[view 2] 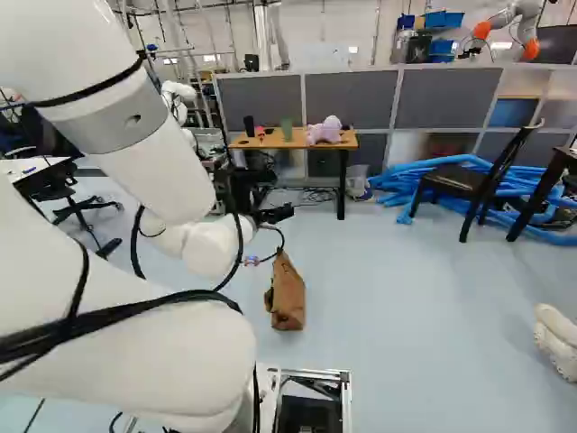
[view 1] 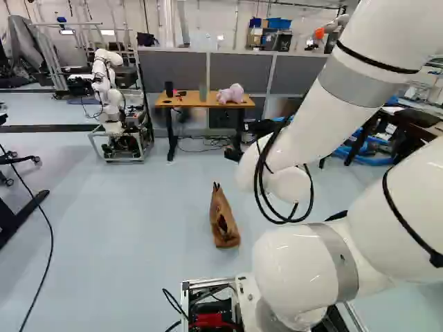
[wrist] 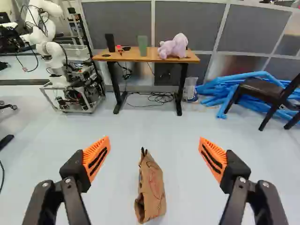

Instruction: Pick up the bag on the ground and place it on the table

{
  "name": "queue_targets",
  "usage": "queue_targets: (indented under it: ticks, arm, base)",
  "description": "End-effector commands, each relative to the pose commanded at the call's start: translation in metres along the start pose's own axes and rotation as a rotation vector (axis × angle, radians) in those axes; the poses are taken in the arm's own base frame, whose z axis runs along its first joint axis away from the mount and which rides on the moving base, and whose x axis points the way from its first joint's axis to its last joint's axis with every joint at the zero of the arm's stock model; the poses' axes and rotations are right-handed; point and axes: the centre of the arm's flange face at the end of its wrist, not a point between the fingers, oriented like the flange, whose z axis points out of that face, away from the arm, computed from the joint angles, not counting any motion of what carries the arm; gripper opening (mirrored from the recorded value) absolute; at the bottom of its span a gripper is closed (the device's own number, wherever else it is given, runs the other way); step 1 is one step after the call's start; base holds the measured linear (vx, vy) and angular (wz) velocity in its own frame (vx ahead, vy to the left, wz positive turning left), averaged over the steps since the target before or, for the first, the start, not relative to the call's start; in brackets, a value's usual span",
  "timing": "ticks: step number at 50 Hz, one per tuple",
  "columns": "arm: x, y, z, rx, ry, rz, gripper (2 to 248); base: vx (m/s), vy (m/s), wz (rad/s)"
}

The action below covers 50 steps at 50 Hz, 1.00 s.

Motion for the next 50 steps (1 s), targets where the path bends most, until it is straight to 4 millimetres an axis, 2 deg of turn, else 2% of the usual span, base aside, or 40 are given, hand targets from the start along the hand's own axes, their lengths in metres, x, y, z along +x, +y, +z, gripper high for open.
queue_targets:
  ticks: [30, 50]
  arm:
    - [0.0, 0.0, 0.0, 0.0, 0.0, 0.0, 247]
    - [0.0, 0.0, 0.0, 0.0, 0.0, 0.0, 247]
  base:
    - [0.001, 0.0, 0.001]
    - [0.105, 0.007, -0.004]
